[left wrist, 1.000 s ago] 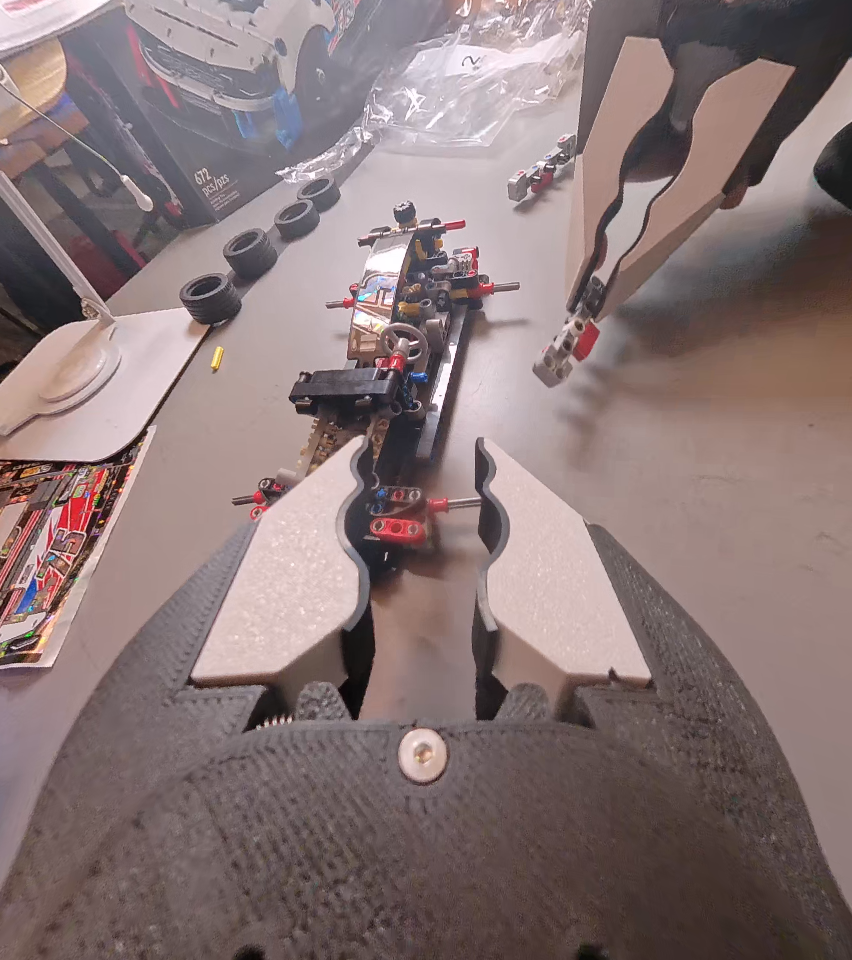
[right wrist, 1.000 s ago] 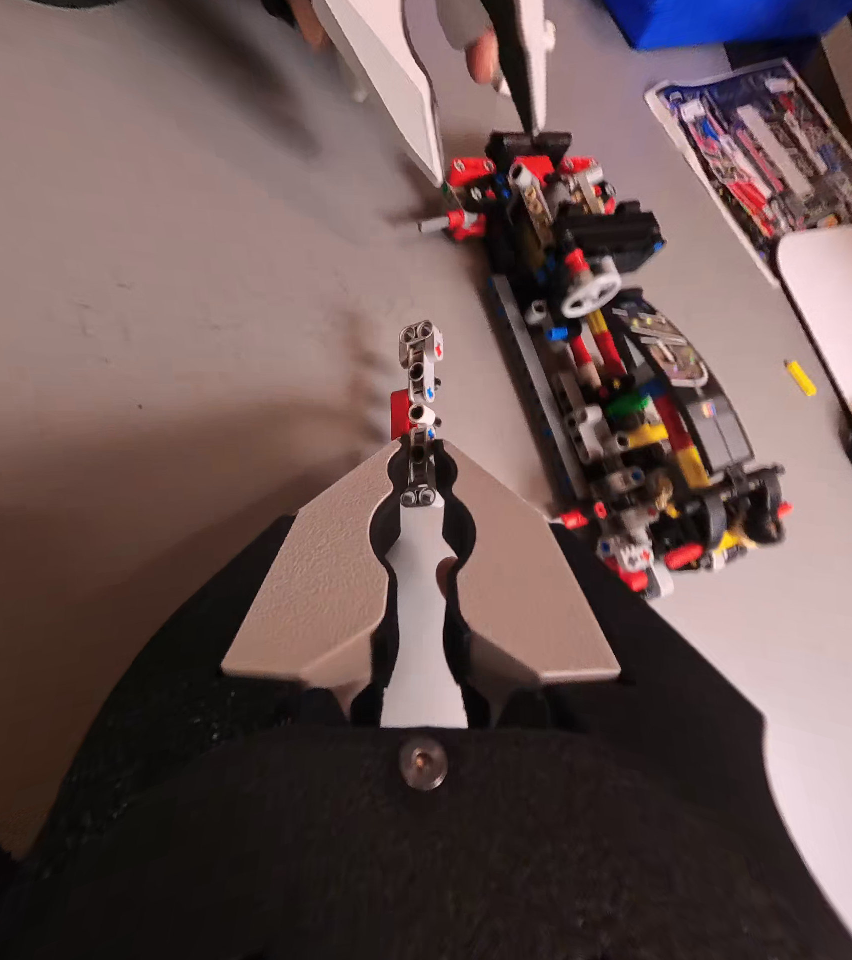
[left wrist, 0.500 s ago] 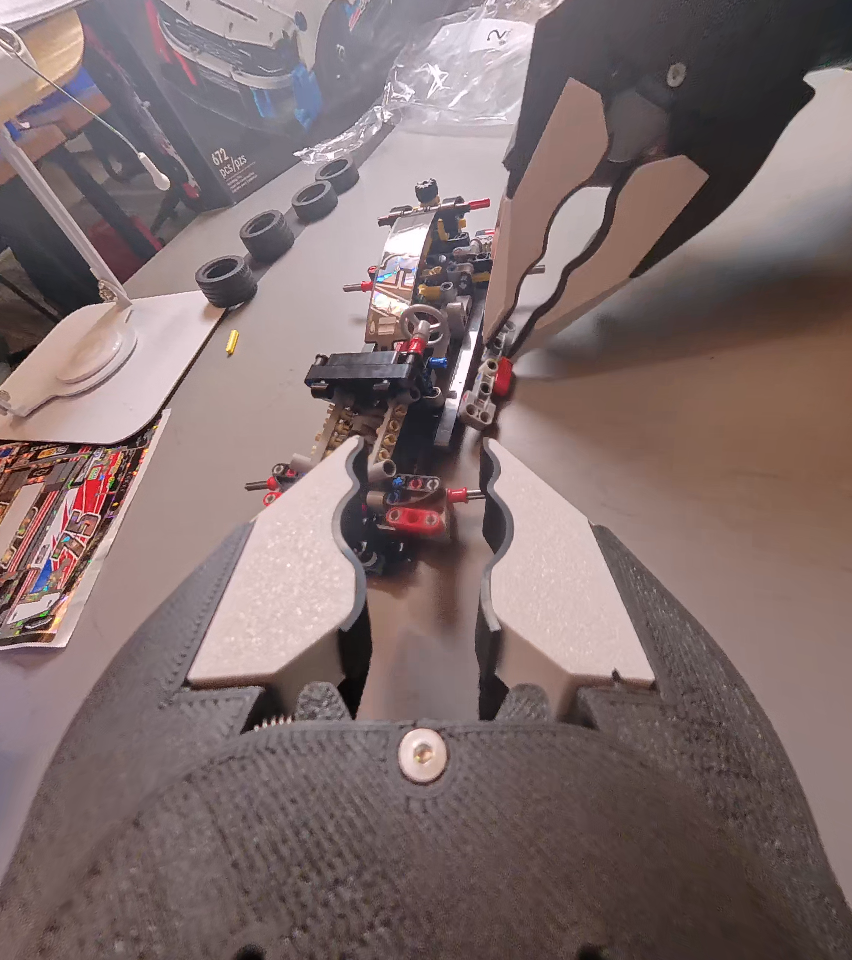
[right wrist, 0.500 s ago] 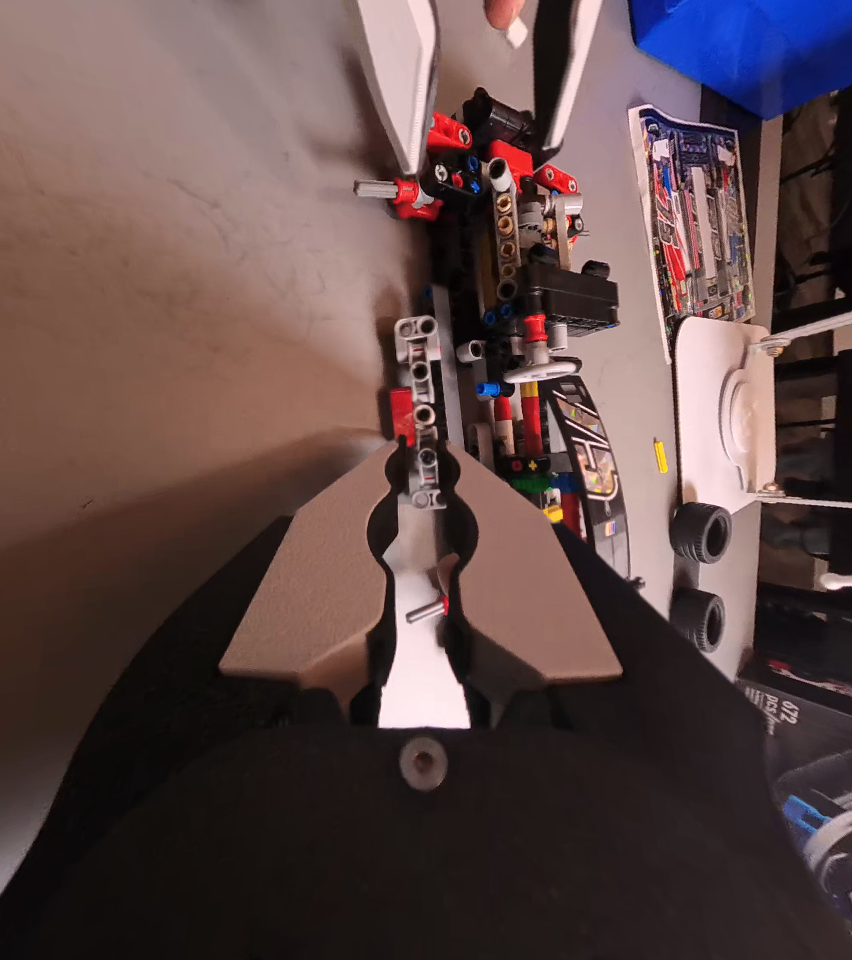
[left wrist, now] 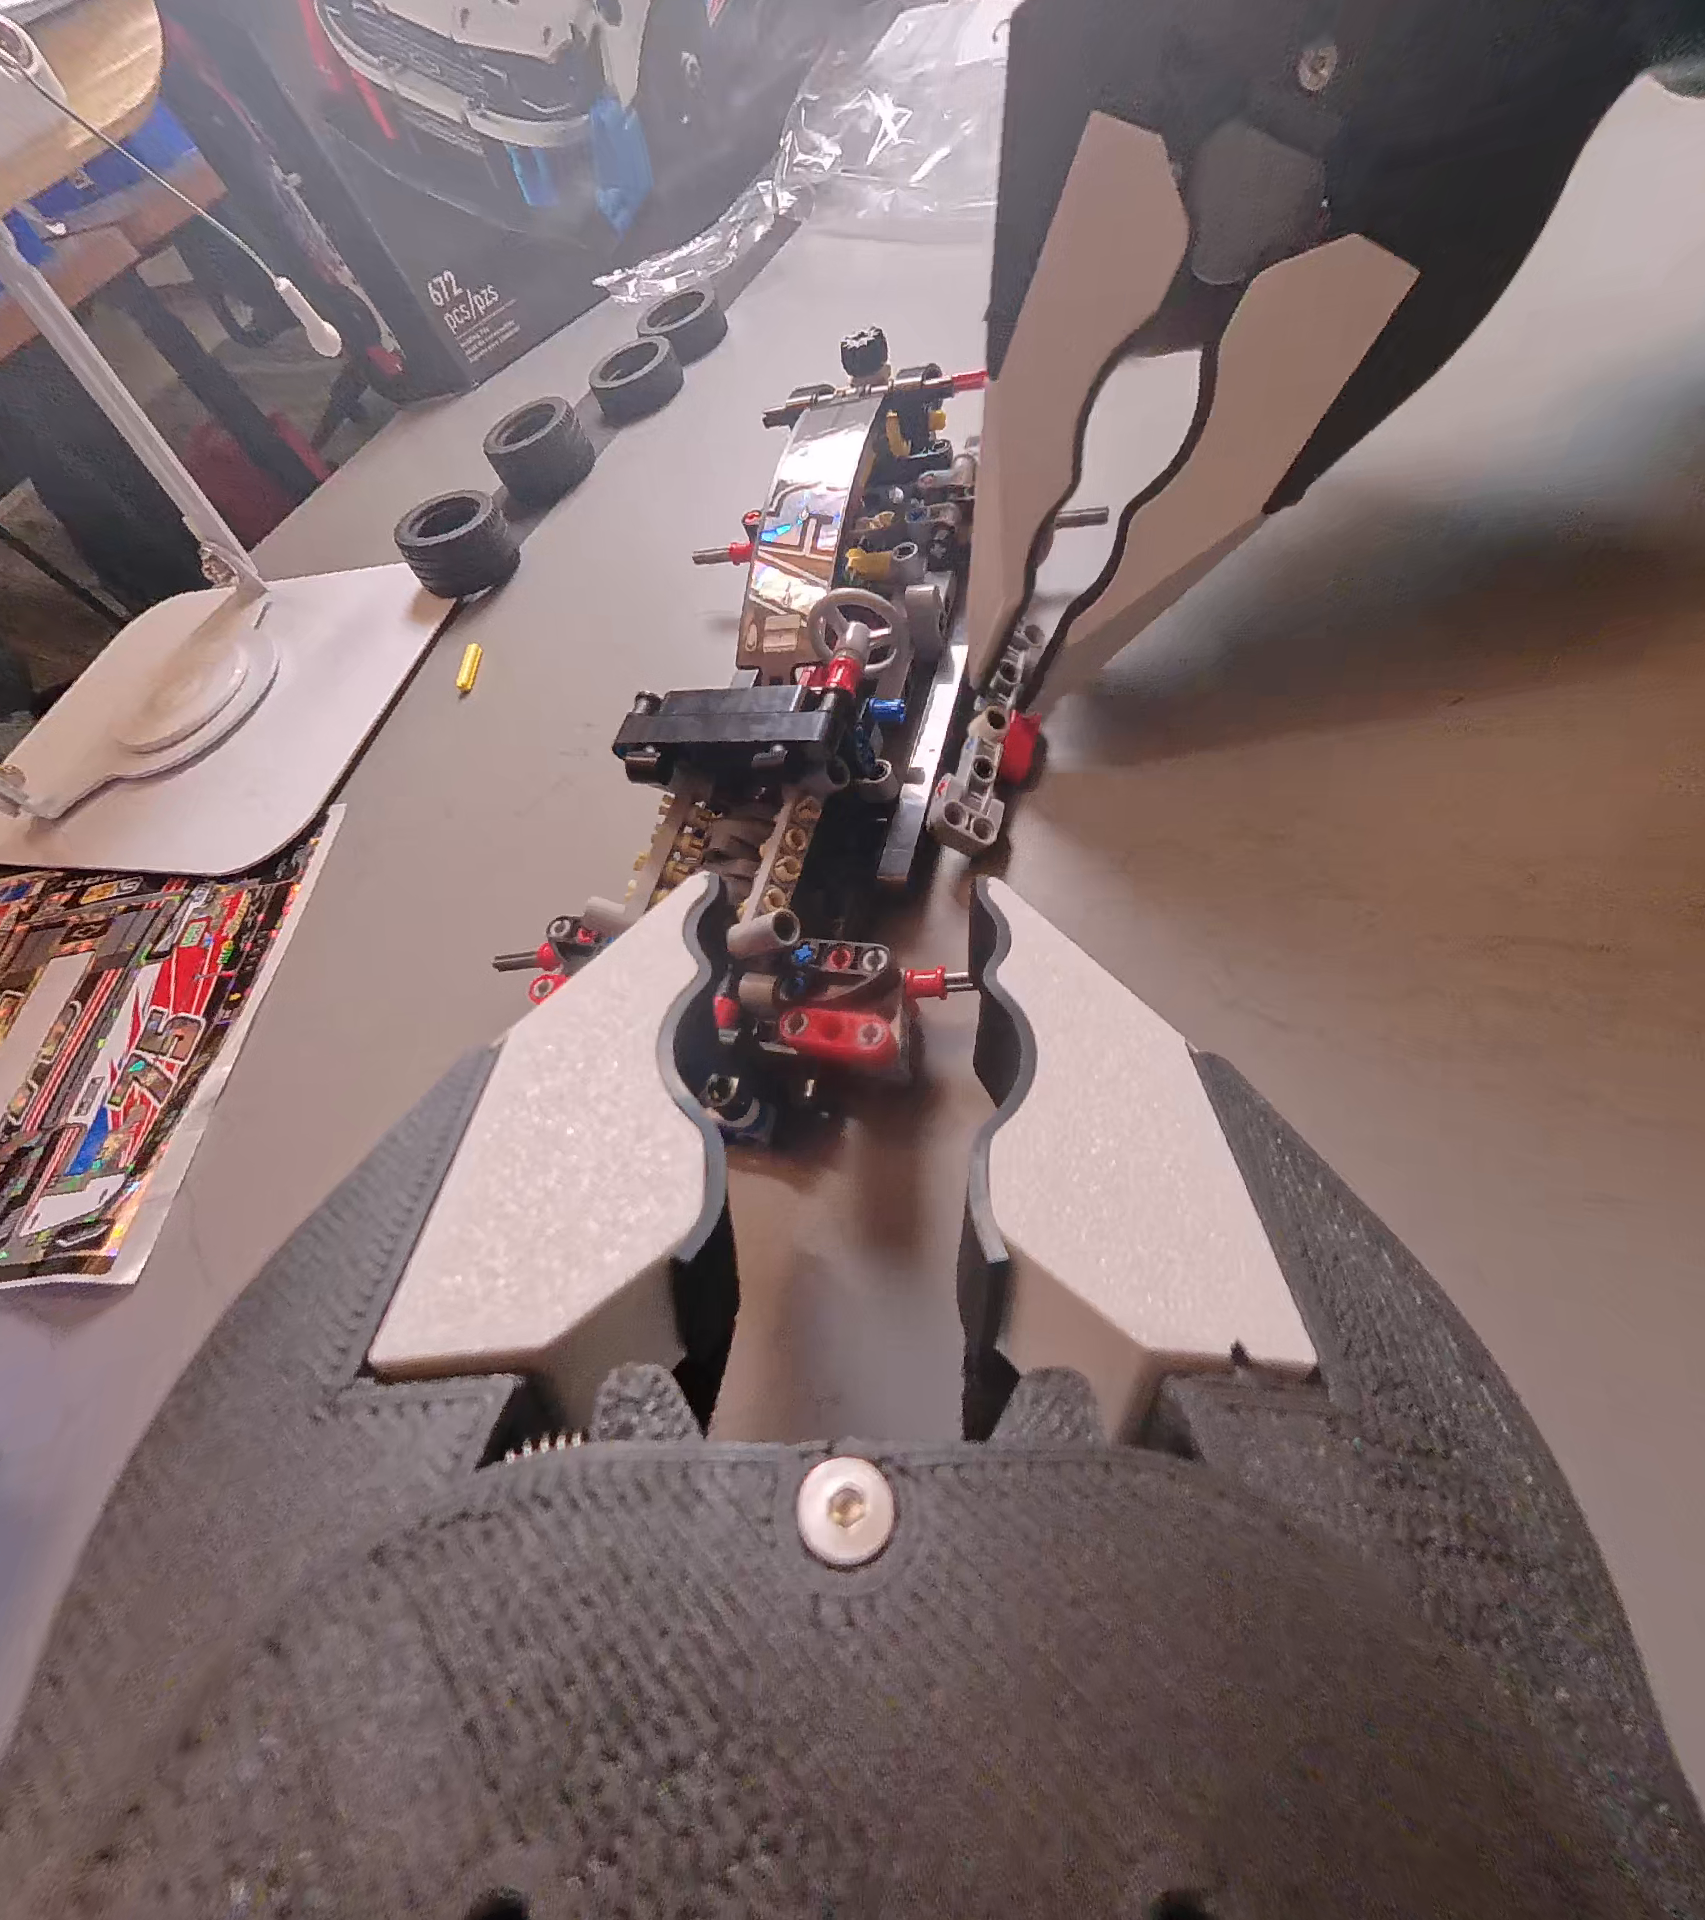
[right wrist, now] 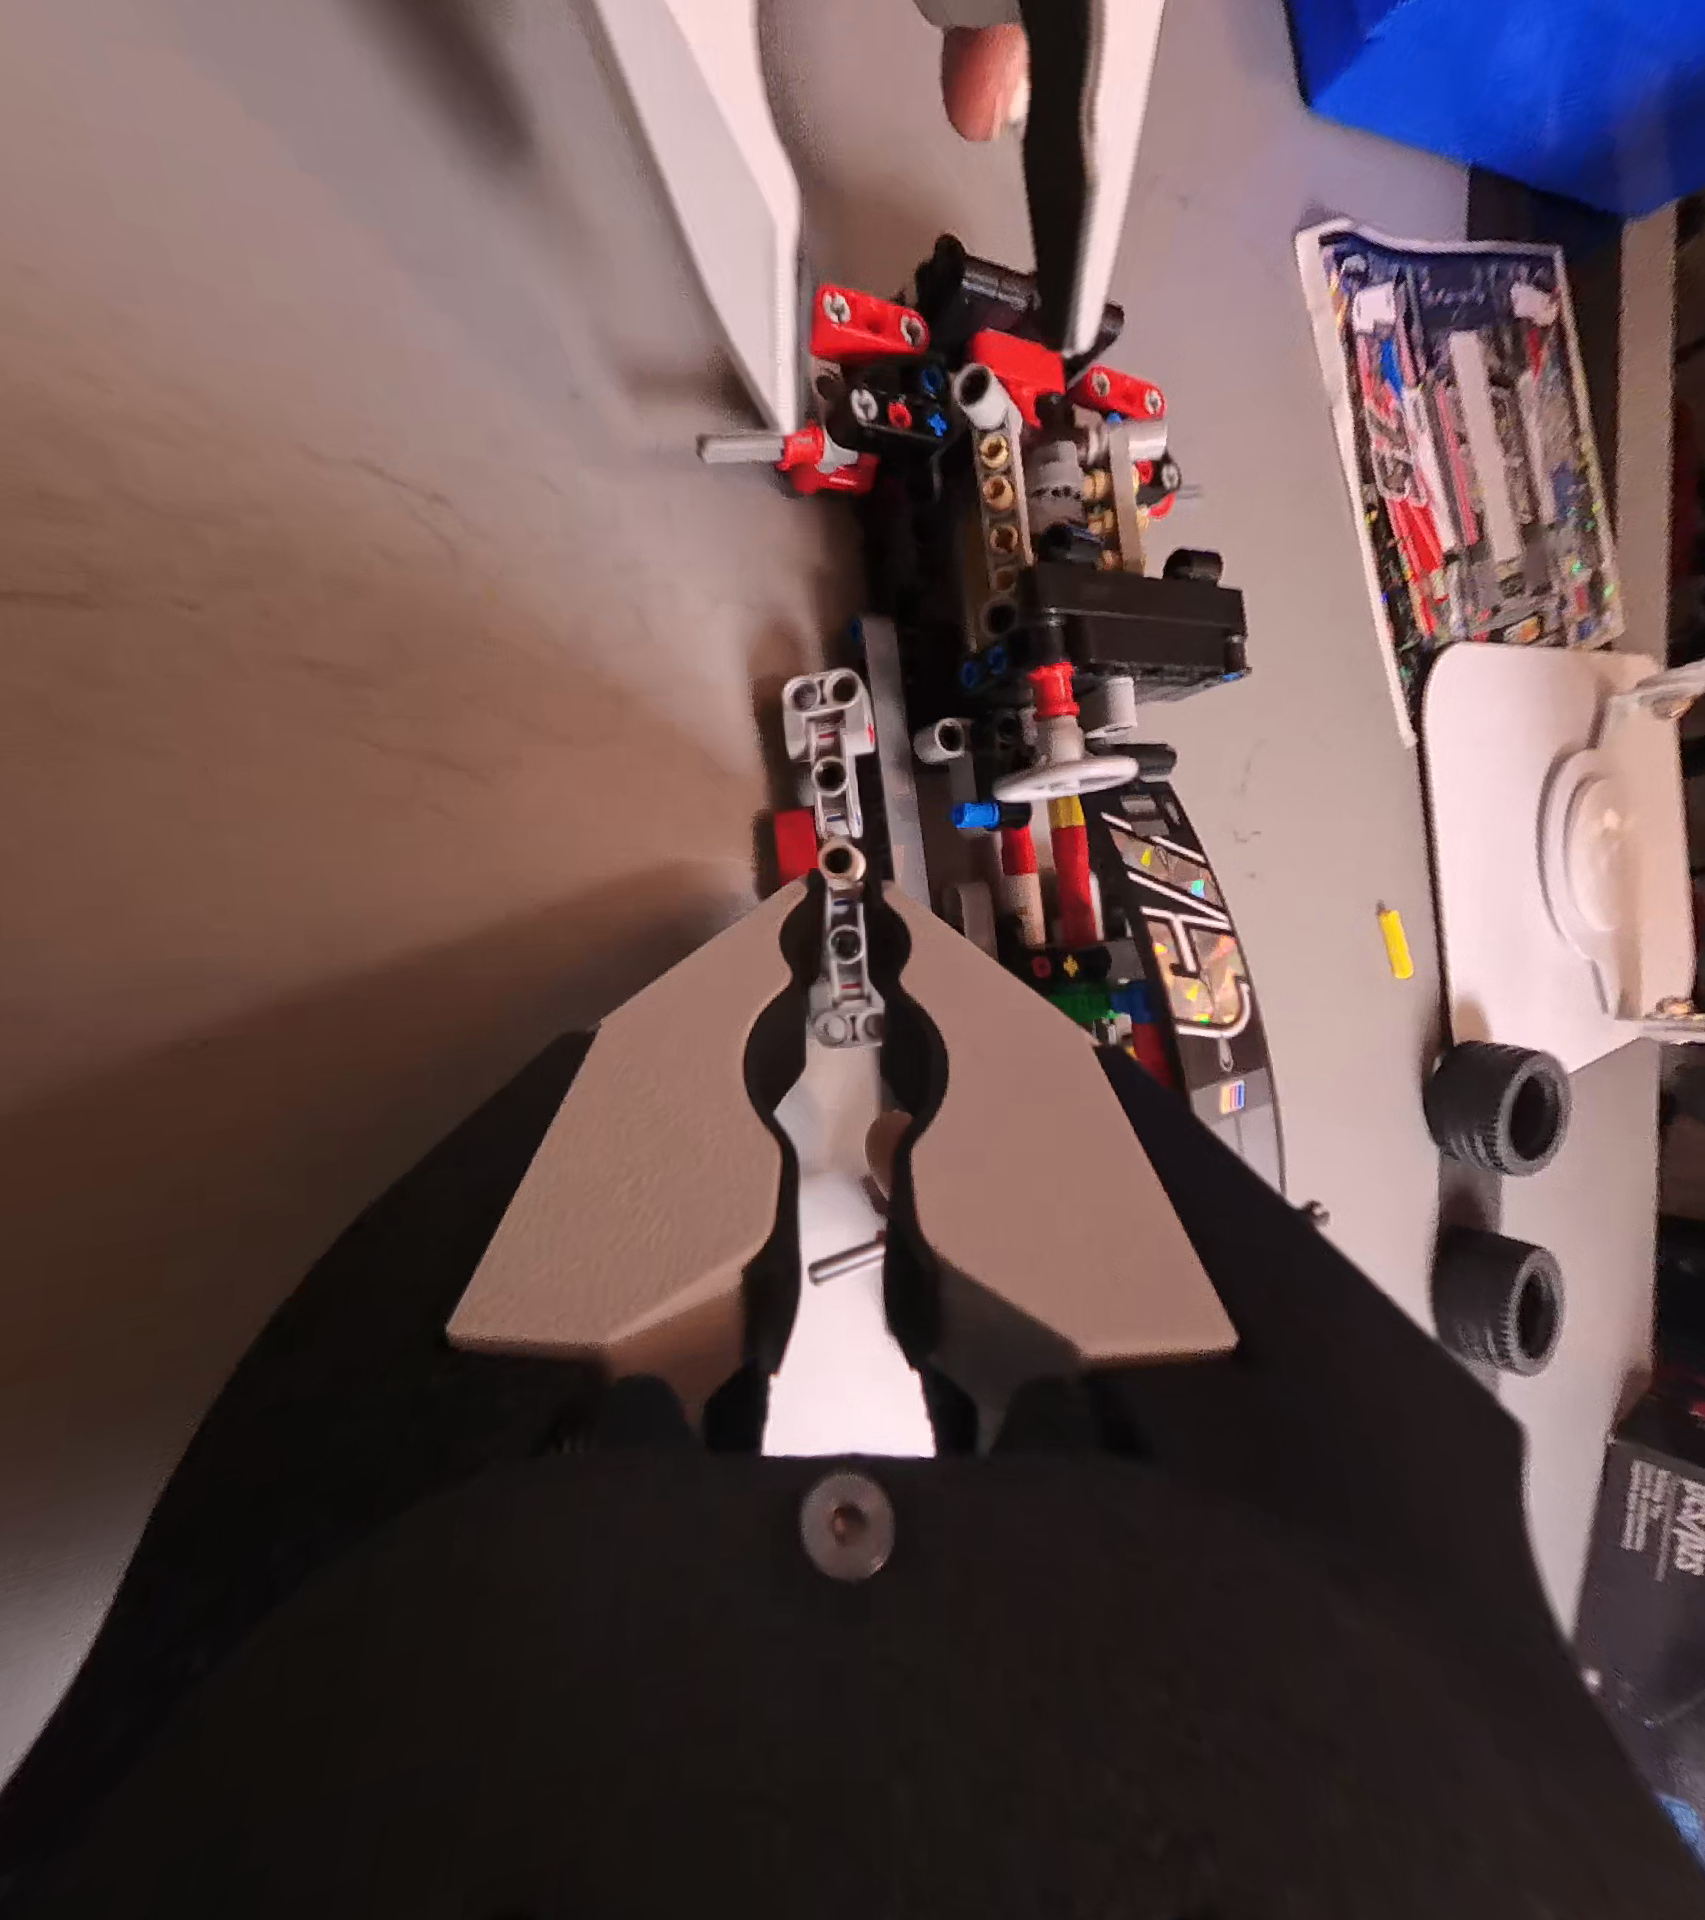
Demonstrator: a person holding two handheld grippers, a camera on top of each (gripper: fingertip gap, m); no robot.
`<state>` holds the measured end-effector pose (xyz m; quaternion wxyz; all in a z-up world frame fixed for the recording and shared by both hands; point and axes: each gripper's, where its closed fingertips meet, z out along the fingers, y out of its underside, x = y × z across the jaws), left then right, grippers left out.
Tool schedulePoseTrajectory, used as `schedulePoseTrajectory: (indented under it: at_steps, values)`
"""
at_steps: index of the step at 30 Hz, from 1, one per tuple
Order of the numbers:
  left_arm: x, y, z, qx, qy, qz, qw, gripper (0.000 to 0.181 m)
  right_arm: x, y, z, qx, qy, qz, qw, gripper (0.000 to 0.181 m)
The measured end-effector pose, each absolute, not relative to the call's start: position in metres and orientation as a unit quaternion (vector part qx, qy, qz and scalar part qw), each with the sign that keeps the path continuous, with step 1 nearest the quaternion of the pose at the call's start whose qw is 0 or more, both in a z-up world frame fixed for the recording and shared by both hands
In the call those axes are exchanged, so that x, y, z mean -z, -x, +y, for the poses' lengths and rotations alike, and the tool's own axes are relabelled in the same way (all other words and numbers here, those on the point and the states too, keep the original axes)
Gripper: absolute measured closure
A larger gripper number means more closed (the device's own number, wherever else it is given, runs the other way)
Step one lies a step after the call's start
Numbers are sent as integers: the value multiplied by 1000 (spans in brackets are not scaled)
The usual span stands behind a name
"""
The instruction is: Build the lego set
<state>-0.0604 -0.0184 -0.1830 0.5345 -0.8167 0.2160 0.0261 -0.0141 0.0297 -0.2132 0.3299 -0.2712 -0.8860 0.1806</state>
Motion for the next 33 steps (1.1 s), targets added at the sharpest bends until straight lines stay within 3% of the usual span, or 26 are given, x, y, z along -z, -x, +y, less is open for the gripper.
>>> schedulePoseTrajectory:
  at_steps: [6, 12, 21, 24, 33]
  values:
    - [183, 61, -19, -20, 817, 213, 535, 137, 214, 7, 21, -116, 187, -880, 420, 170]
    - [184, 60, -19, -13, 818, 214, 534, 138, 212, 2, 15, -131, 180, -879, 421, 164]
    - [185, 60, -18, -7, 819, 213, 533, 138, 218, 6, 23, -237, 315, -886, 244, 157]
    - [183, 60, -19, -9, 818, 213, 534, 138, 224, 8, 20, -216, 296, -900, 236, 166]
    - [179, 62, -20, -5, 816, 209, 540, 138, 218, 16, 25, -75, 152, -882, 440, 165]
